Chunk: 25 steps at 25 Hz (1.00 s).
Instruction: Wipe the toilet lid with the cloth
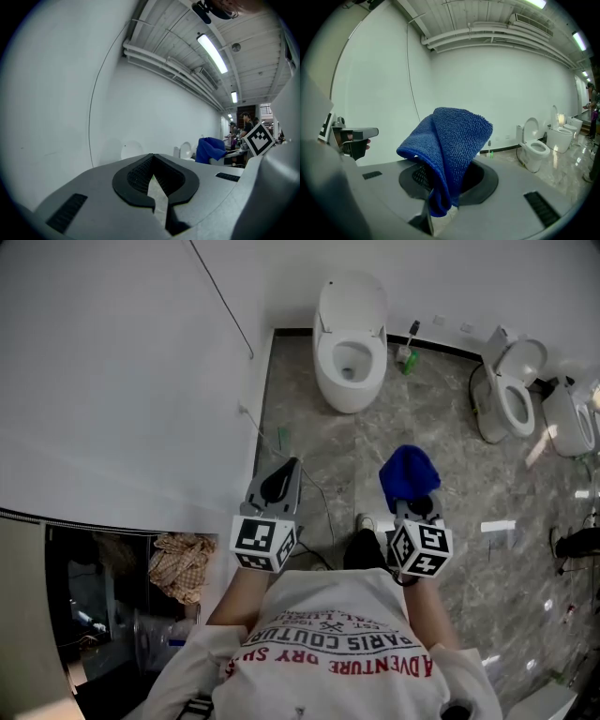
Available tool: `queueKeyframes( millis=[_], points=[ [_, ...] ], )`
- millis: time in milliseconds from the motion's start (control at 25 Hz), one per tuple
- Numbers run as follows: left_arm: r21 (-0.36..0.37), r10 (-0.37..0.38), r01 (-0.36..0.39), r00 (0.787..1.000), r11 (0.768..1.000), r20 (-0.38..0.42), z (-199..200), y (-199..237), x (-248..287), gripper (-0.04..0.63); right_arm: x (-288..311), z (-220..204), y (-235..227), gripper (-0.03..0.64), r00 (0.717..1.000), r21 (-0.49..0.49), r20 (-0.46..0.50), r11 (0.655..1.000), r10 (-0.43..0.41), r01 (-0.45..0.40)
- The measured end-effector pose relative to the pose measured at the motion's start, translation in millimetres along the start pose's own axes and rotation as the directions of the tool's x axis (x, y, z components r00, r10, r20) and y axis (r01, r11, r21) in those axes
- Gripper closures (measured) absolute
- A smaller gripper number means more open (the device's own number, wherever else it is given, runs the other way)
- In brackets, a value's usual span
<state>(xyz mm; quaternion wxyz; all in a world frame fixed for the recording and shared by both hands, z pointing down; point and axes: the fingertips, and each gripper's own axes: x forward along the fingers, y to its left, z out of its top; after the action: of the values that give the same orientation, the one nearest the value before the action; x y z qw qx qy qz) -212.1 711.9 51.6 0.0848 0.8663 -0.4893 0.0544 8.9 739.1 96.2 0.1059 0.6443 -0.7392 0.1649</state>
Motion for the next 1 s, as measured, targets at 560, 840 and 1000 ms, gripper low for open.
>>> queueKeyframes(
  millis=[560, 840, 1000],
  points=[
    [-0.011, 0.146, -0.146, 0.989, 0.989, 0.014, 33.1, 45.4, 176.4, 0.589, 182.2, 80.0, -93.7, 0.529, 0.994, -0.021, 0.014, 0.994, 0.108, -0.108],
    [0.001, 0.202, -0.202, 0.977, 0.979, 0.070, 79.4, 51.1, 297.5, 0.589, 277.4, 149.9, -167.3, 0.529, 0.985, -0.042, 0.058, 0.986, 0.162, -0.160],
    [-0.017, 0.196, -0.196, 0.979, 0.980, 0.050, 83.1, 55.7, 348.2, 0.589, 318.9, 163.2, -194.8, 0.529, 0.985, -0.032, 0.045, 0.986, 0.165, -0.164]
  ],
)
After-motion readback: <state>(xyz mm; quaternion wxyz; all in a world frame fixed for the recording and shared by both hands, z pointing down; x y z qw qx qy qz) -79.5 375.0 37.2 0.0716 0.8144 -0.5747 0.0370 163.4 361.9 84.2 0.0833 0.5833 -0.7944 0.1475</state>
